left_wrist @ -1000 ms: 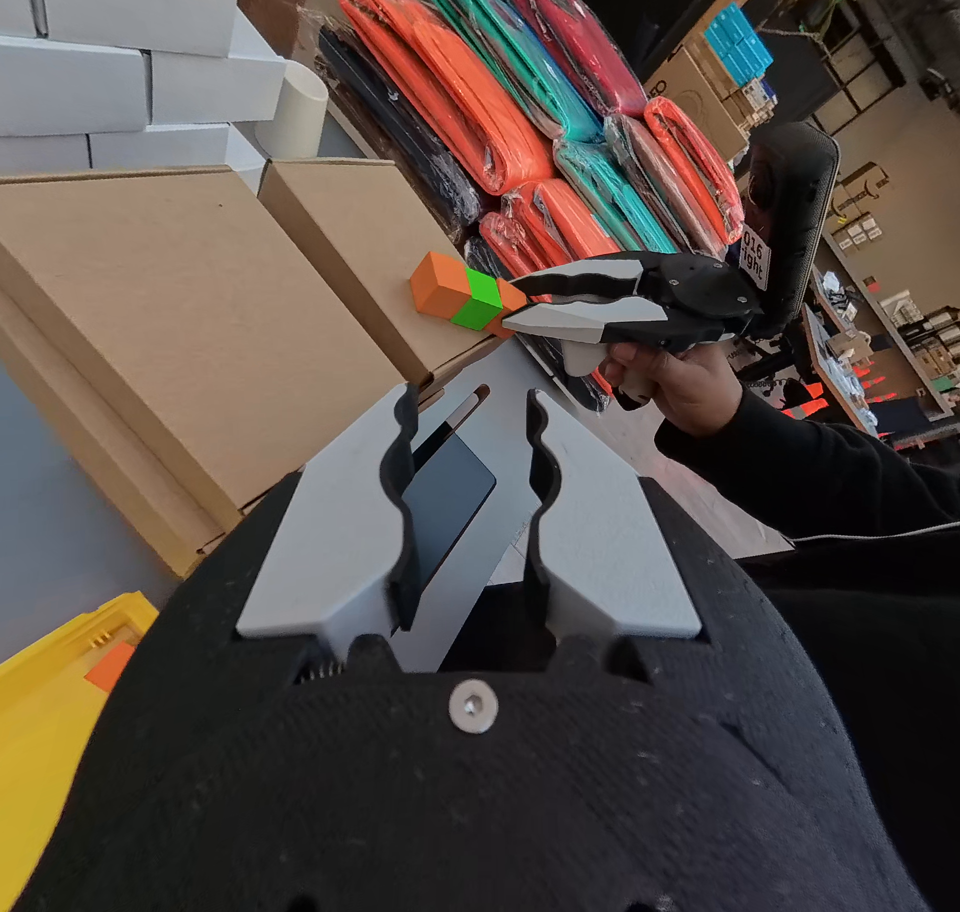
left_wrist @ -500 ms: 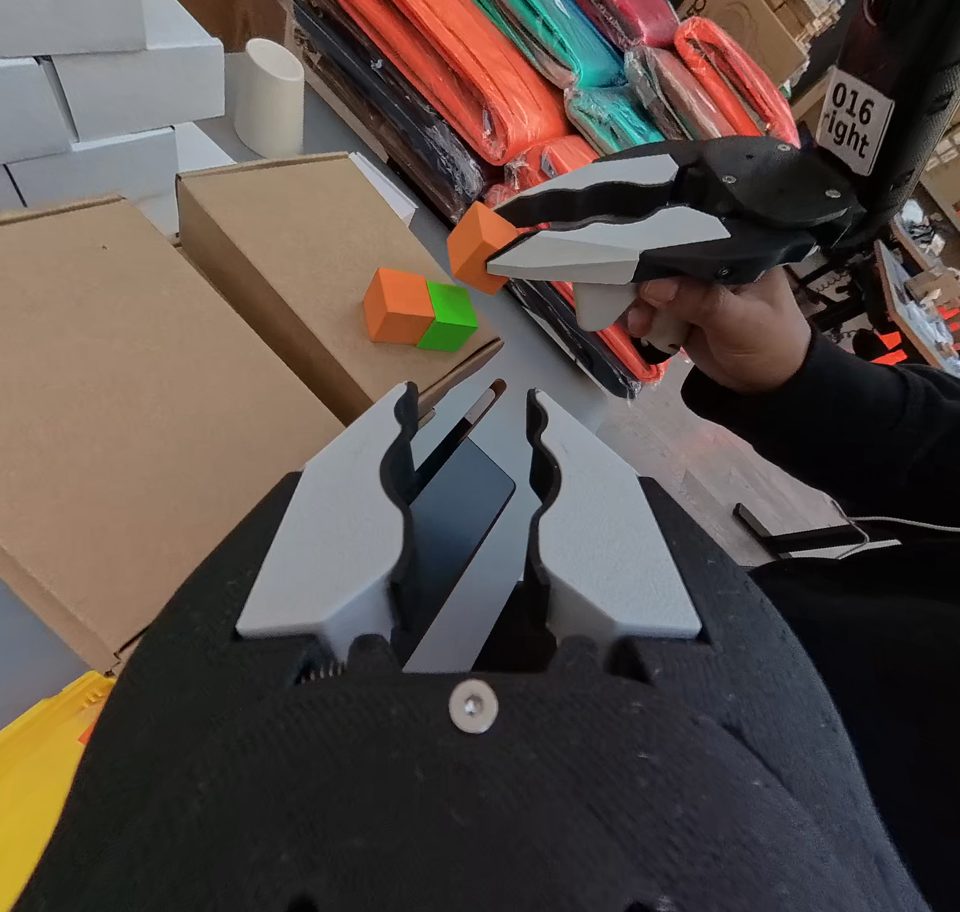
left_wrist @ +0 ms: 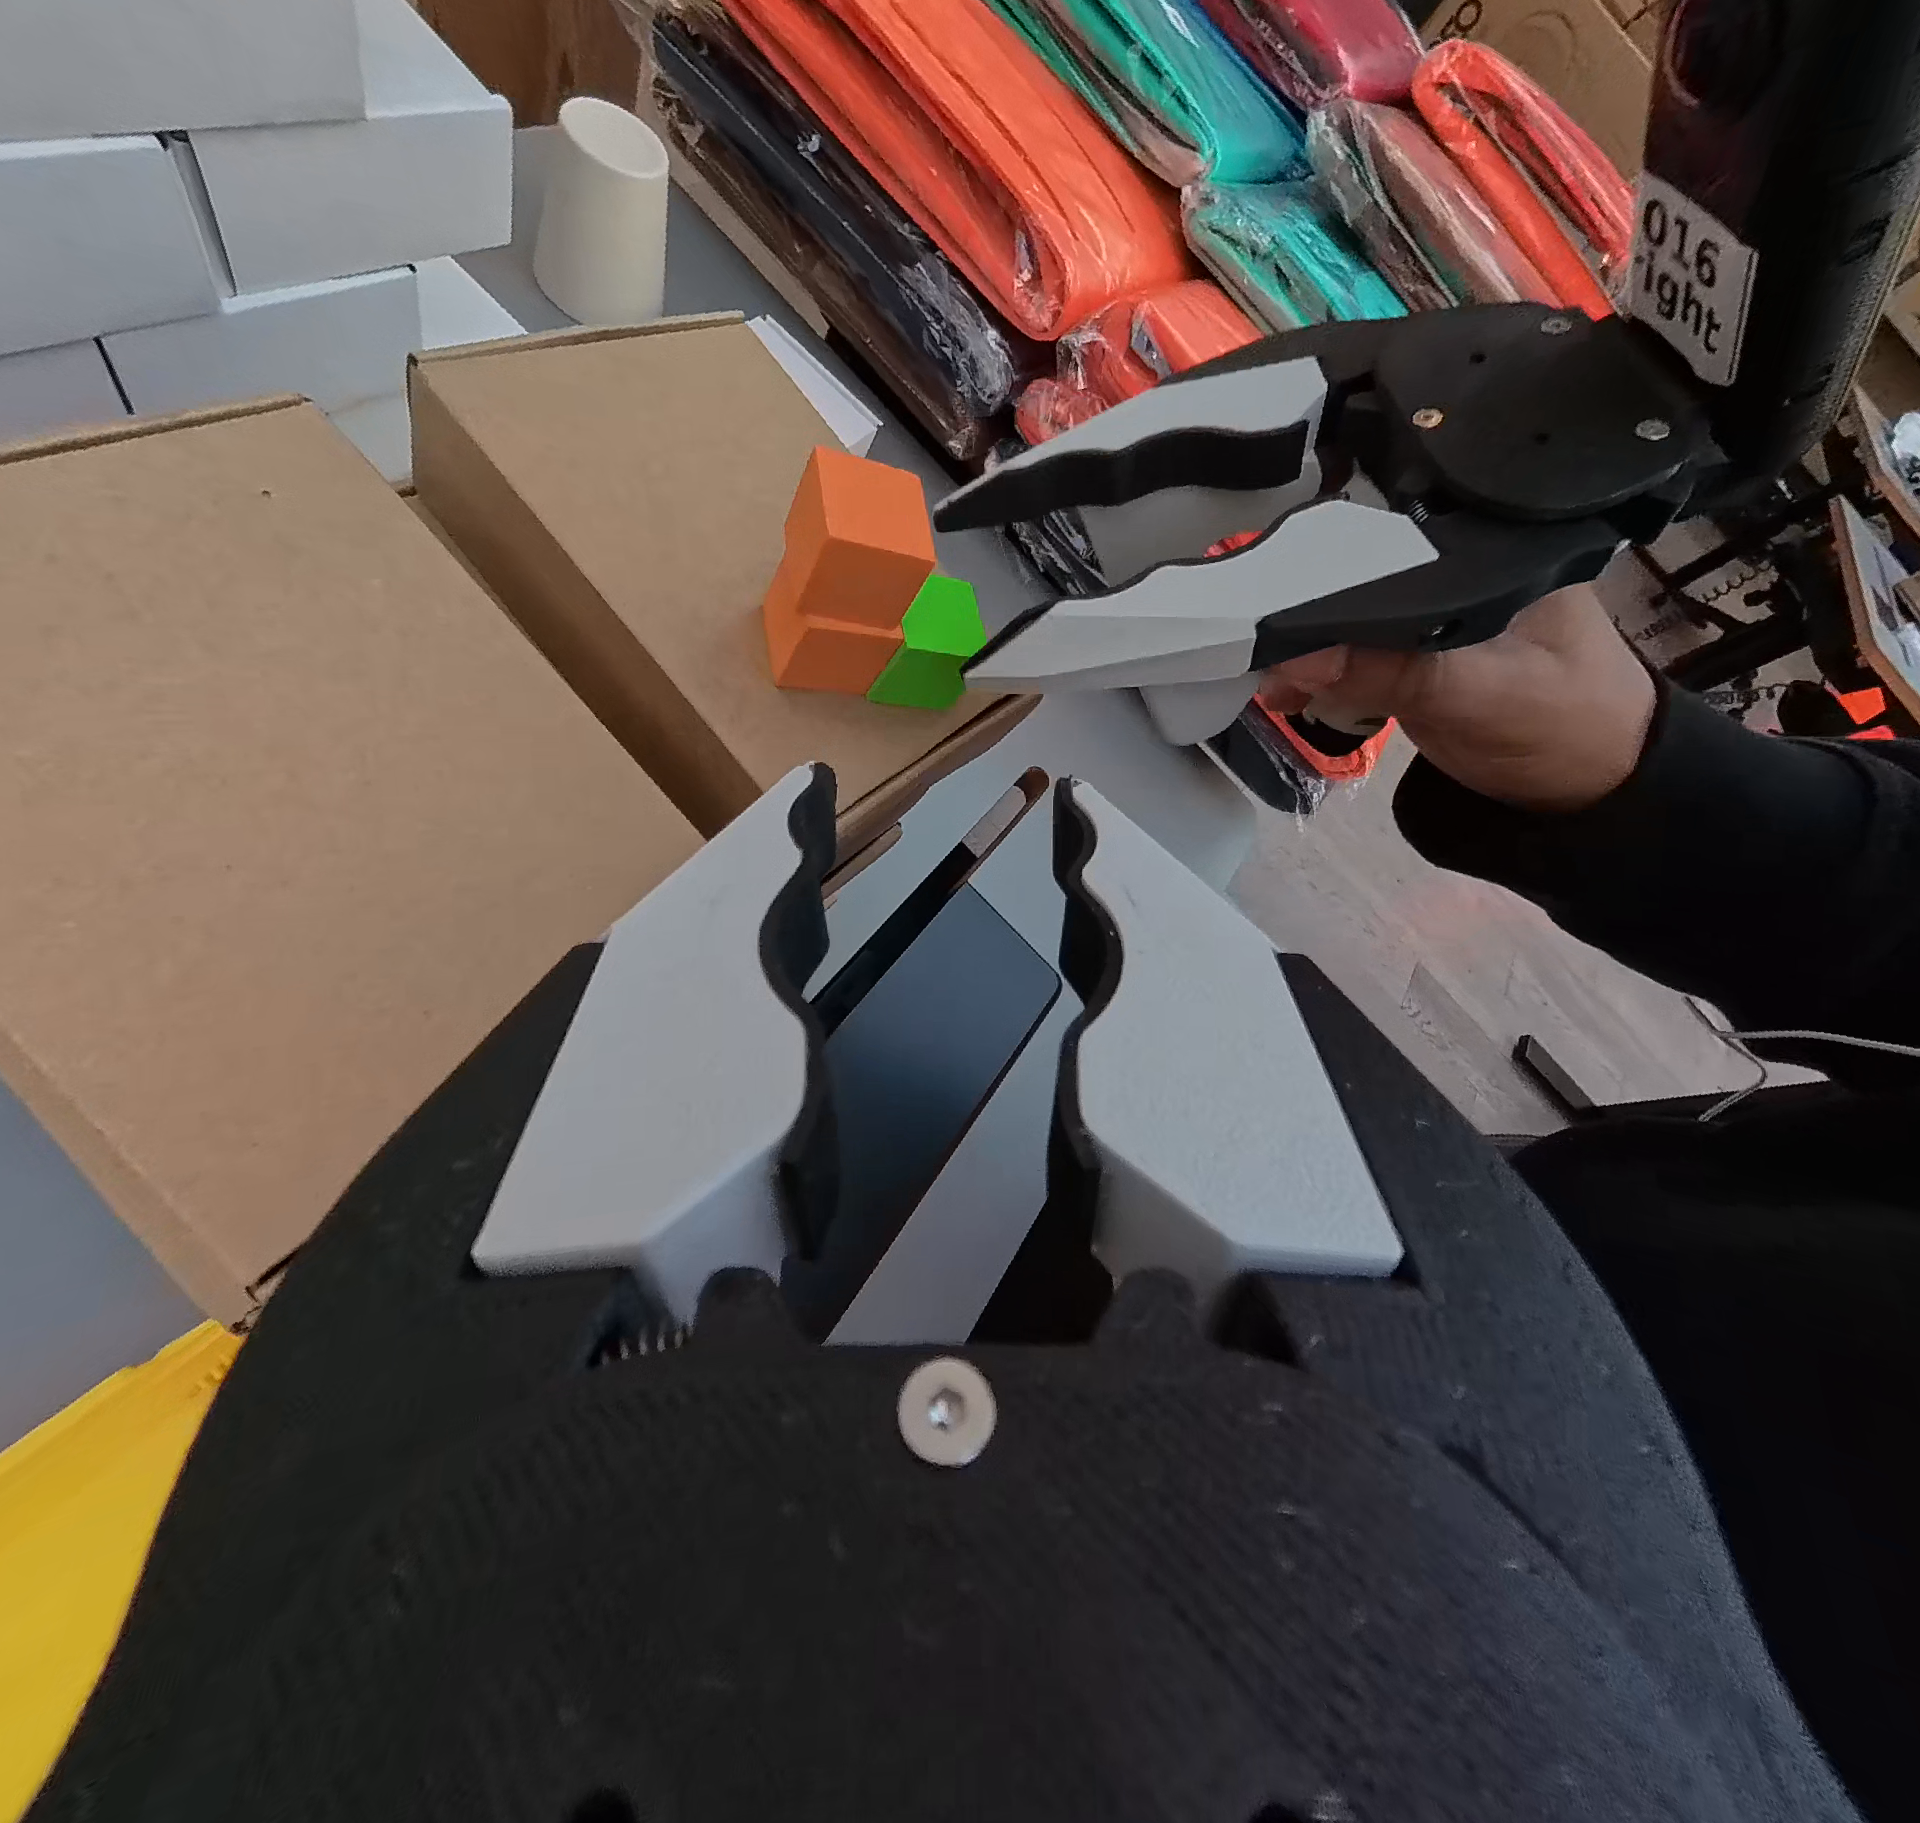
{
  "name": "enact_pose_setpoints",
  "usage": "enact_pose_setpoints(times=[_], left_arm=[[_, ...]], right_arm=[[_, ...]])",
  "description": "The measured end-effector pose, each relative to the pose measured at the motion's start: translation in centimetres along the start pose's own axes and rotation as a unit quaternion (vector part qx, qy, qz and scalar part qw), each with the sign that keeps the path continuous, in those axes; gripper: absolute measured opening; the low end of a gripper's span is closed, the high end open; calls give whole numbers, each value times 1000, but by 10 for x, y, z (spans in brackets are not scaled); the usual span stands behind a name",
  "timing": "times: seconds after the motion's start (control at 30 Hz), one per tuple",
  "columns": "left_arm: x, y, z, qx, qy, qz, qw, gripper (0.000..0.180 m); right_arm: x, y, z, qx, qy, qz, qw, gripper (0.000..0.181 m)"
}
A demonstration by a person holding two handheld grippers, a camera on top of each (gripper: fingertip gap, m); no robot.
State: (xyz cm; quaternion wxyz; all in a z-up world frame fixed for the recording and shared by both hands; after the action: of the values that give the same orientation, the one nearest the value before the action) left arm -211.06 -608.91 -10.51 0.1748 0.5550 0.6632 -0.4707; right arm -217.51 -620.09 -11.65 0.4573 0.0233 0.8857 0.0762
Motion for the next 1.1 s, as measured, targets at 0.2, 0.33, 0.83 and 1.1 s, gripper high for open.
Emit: enact_pose_setpoints(times=[0.2,0.33,0.83,1.1], left_arm=[[-5,2,2,10,2,4,1000,39],[-4,6,-2,6,3,7,1000,39],[46,60,-71,-93,7,-41,995,39],[145,135,-192,-290,58,-127,947,34]], right_arm=[[10,-3,-4,5,17,-2,1000,24],[-15,-10,-32,23,-50,19,998,24],[-53,7,-17,27,-60,3,998,48],[-90,113,-14,-67,-173,-86,979,45]])
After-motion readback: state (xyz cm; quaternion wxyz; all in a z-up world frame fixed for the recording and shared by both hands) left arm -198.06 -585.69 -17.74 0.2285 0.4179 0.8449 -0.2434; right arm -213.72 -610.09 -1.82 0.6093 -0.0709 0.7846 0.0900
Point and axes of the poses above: each gripper's, where its closed fingertips meet, z out along the fingers, x out of its underside, y = z × x across the jaws, the point moved 4 cm from there along -z, back along the fingers, and after that the axes turned 3 degrees about -x, right-handed, at the moved point
